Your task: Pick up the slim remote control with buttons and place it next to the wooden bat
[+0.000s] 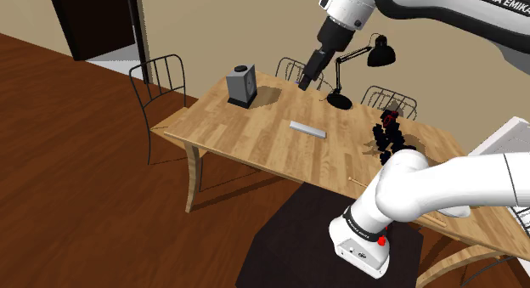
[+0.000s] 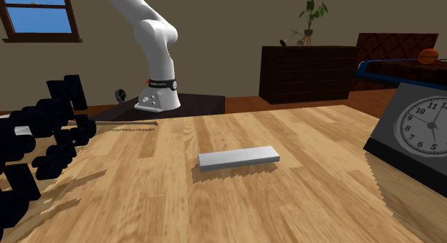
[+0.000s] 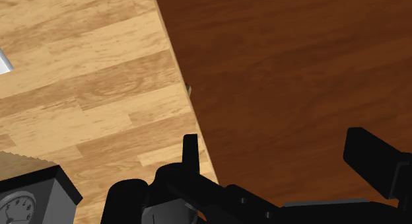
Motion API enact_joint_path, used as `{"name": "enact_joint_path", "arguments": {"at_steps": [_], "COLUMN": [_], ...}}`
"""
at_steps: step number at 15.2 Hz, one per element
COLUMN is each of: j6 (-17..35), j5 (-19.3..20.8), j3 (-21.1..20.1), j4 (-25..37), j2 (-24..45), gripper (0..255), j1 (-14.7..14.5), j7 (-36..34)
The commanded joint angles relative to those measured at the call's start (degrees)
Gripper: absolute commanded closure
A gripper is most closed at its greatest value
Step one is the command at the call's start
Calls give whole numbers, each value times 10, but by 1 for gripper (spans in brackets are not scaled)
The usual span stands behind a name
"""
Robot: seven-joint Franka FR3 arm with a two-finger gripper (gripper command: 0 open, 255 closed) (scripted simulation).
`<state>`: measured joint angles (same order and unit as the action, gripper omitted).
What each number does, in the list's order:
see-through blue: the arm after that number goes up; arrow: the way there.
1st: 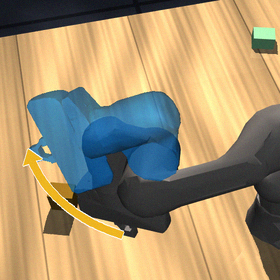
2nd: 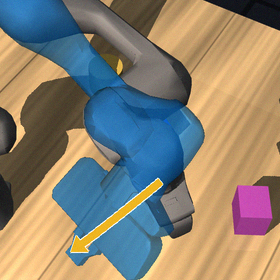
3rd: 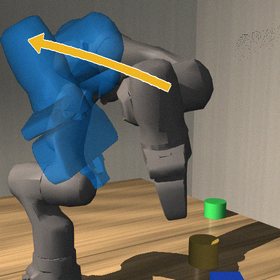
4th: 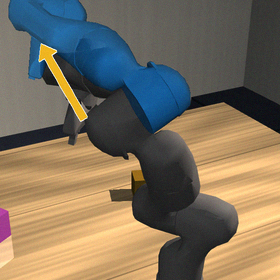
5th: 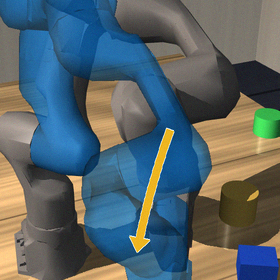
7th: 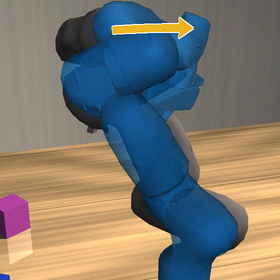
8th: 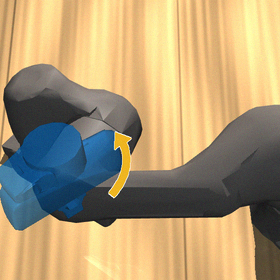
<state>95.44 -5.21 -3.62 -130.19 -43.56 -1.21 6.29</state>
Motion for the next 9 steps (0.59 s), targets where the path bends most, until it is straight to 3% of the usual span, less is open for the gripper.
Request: {"name": "enact_joint_path", "arguments": {"at_steps": [1,9], "j6": [0,87], "j5": [0,41], "j3": [0,73], "j4": [0,-84], "j2": [0,22], "gripper": [0,0], "j1": [0,25], "j7": [0,91]}}
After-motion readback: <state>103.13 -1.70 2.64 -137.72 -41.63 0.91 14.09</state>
